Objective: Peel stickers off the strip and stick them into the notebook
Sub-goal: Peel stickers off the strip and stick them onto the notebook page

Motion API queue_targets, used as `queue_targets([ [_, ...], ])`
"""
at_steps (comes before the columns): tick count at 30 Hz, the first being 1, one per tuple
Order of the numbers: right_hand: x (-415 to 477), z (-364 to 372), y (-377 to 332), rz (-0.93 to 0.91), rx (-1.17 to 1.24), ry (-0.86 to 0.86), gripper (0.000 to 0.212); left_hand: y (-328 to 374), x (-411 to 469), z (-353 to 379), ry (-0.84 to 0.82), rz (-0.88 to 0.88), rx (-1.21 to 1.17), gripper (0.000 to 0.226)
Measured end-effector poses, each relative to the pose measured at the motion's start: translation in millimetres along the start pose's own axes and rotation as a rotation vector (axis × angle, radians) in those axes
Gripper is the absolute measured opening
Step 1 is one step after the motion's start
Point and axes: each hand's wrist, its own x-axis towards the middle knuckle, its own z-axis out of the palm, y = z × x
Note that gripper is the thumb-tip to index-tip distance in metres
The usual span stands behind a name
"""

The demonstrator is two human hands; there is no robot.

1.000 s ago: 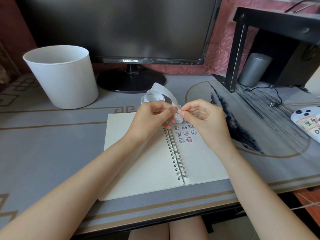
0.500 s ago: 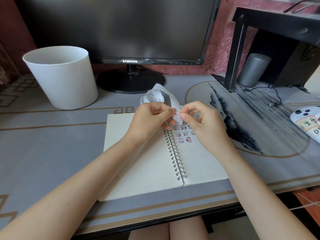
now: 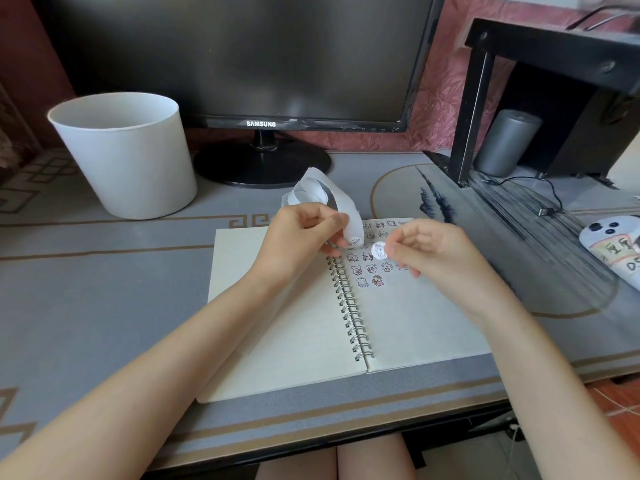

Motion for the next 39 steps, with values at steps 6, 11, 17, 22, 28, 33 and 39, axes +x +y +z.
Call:
queue_targets([
  [6,-8,-11,12,0.204,-0.013,0.014,0.005,1,-1,1,0.002,-0.004,-0.003,0.017],
  [11,-5,-8,17,0.210,-0.058,0.045,0.005,2,-1,1,-0.002,-0.012,0.000,0.017],
  [17,-4,-6,20,0.199,-0.073,0.060,0.006,1,0,0,-0.007,-0.014,0.008,0.018],
  [22,-4,-5,21,0.193,-0.080,0.069,0.006,1,-1,1,-0.007,-0.010,0.005,0.018],
  [28,-5,-5,22,0.183,-0.114,0.071,0.007,1,-1,0,-0.007,-0.004,0.007,0.018],
  [33,-5,-5,24,0.182,-0.135,0.076,0.007,1,0,1,-0.004,-0.004,0.004,0.018],
  [39,-4,-4,26,0.173,-0.145,0.083,0.008,1,0,1,-0.006,-0.006,0.007,0.017],
])
